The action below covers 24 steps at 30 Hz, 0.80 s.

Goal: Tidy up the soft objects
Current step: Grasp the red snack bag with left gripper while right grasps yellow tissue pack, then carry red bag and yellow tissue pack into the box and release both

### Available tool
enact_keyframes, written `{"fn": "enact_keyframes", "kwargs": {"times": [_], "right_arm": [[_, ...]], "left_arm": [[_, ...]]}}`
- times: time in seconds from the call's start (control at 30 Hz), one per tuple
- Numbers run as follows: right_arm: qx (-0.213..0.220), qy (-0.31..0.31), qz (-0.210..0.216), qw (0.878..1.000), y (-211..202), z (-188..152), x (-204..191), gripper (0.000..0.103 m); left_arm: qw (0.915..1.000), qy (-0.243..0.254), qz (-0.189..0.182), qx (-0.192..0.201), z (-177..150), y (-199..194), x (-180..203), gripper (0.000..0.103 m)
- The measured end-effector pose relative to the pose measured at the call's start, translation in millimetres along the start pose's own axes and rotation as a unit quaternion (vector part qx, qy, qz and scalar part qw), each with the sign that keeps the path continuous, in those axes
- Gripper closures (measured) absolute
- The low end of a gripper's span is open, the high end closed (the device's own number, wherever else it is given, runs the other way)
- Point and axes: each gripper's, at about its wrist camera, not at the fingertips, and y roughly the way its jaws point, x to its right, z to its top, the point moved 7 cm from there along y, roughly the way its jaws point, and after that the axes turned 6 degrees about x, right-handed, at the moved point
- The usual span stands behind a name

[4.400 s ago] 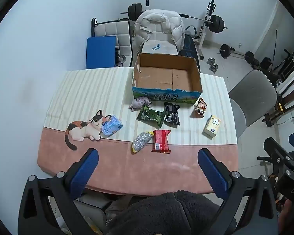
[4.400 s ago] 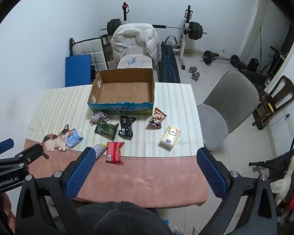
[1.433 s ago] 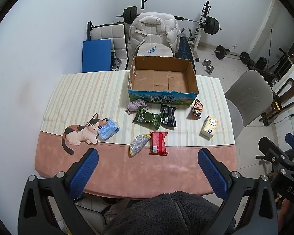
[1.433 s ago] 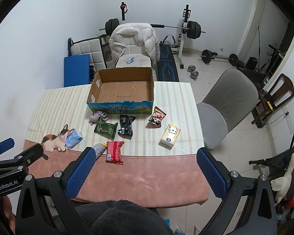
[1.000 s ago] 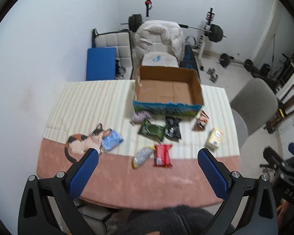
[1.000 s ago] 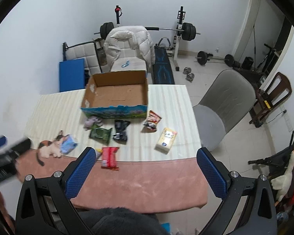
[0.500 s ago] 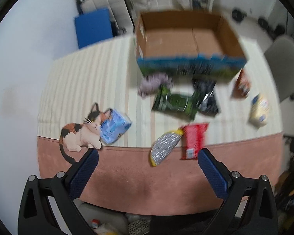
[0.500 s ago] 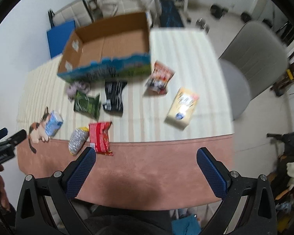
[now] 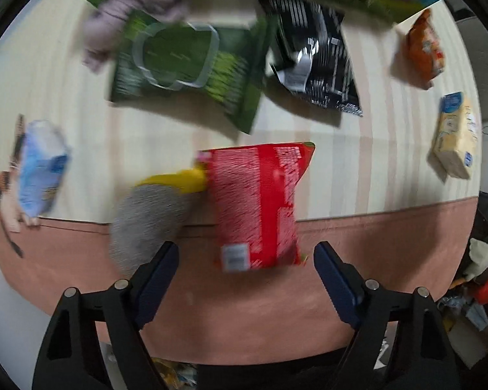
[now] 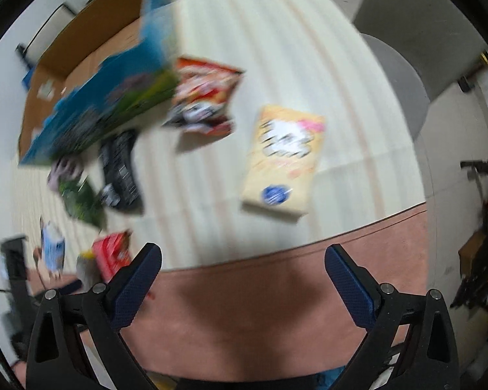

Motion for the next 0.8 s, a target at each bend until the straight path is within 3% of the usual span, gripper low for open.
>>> {"fn": "enact_keyframes", "kwargs": {"times": [0.13, 0.27, 0.43, 0.57, 0.67, 0.8], "right_arm": [[-0.001, 0.016, -0.003, 1.000, 7, 22, 20, 0.001], [-0.009, 0.026, -0.010, 1.000, 27, 41, 31, 0.003], [-0.037, 0.046, -0.007, 0.998, 63, 56, 38, 0.015], [-0.068, 0.053, 0.000, 0.996, 94, 59, 37, 0.033], [-0.060, 0.041, -0.013, 0.997, 100, 58, 37, 0.037], [-0.064, 0.017, 0.001, 0.998, 95, 45, 32, 0.038]], "left_arm": [[0.9998, -0.014, 0.003, -0.016, 7, 22, 12, 0.022], [0.9994, -0.017, 0.026, -0.018, 9, 33, 19, 0.054], [0.9991, -0.033, 0.023, -0.012, 8, 34, 22, 0.058], [0.9988, -0.041, 0.027, -0.006, 5, 23, 23, 0.060], [0.9985, -0.047, 0.026, 0.003, 0, 4, 24, 0.061], [0.9980, -0.053, 0.023, 0.027, -10, -31, 35, 0.061]]}}
